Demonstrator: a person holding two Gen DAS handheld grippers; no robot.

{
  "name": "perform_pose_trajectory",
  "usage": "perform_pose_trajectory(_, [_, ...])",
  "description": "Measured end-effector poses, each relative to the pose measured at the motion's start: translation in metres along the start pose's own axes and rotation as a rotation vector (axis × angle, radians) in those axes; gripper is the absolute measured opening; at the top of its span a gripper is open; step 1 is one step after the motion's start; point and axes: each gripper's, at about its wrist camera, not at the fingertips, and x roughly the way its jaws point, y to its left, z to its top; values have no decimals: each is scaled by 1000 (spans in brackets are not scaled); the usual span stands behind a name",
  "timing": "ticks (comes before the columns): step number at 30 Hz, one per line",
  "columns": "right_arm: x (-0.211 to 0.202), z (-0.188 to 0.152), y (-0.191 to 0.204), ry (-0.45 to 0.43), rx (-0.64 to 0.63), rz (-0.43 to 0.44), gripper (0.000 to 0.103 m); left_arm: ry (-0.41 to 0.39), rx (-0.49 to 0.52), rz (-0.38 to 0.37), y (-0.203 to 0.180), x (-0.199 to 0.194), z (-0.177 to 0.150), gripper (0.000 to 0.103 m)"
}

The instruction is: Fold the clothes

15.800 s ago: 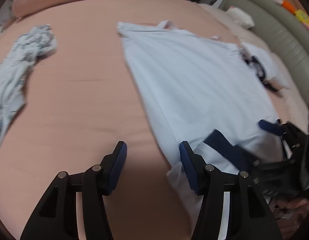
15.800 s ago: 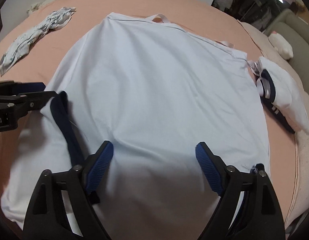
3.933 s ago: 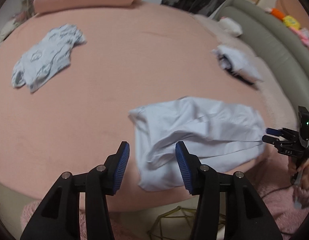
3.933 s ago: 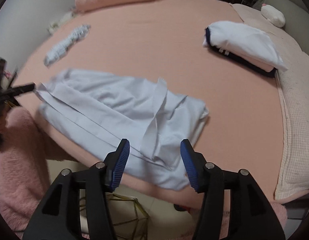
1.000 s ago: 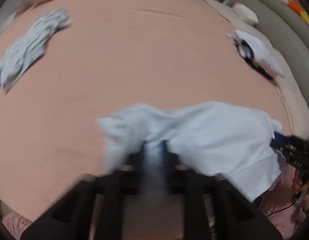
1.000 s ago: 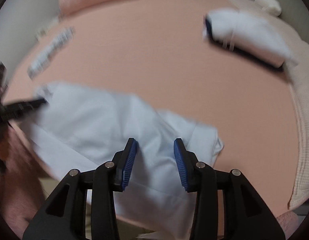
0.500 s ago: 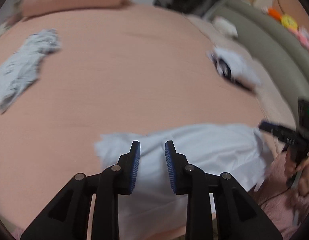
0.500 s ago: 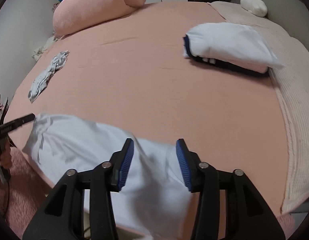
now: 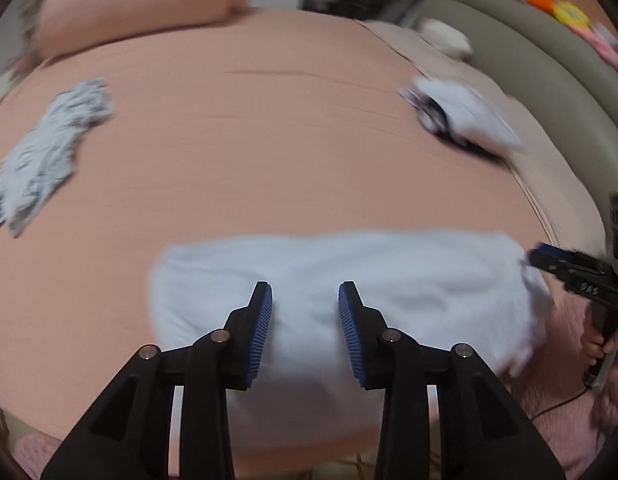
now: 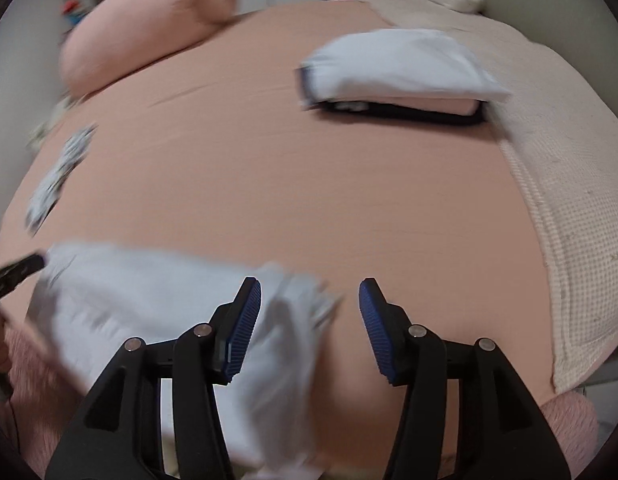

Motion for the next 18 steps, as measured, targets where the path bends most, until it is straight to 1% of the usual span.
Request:
perform_pose_trajectory(1, [1,-8,9,19,-41,13,53,29,38,39,-5,2,-8,37])
perform_pose_trajectory(2, [5,-16,17,42,-79,1,53,68,61,107,-9,7,-13,37])
perform_pose_trajectory(3, [10,-22,21,64,-101,-45,53,113,75,173,-11,10,-18,37])
perform_pose_trajectory(4, [12,-26,22,83,-100,-105,52,124,92,182,-14,4,-23,37])
perform_pose_trajectory(5, [6,-30,21,82,-77,-135,52,102,101,142,-19,-7,-26,37])
perform_pose_trajectory(6, [-7,-34,22,48,-51,-109,52,79,110,101,-23,-18,-29,37])
perform_pose_trajectory(7, [-18,-38,30,15,-55,-65,53,56,119,60,-28,-29,-32,38])
perform_pose_trajectory(8, [-26,-42,40,-5,-84,-29,55,44,147,45,-36,-30,-35,39])
perform_pose_trajectory(9, [-34,-46,51,-25,-112,7,56,33,175,29,-45,-32,-37,44])
perform_pose_trajectory(10, [-39,-50,63,-39,-149,24,56,21,202,14,-53,-33,-40,45])
perform_pose_trajectory(12, [-31,-57,84,-46,-224,25,56,37,234,10,-65,-21,-40,45])
perform_pose_trajectory(14, [-15,-55,91,-20,-239,40,56,45,264,16,-76,-11,-42,46])
perform_pose_trajectory(15, [-9,-55,94,-13,-239,52,56,45,280,24,-81,-7,-45,49])
perform_pose_trajectory(16, [-4,-56,94,-9,-240,54,56,47,296,37,-83,-3,-48,52])
perform_pose_trajectory(18, [4,-59,94,5,-251,34,56,48,311,45,-84,1,-51,54])
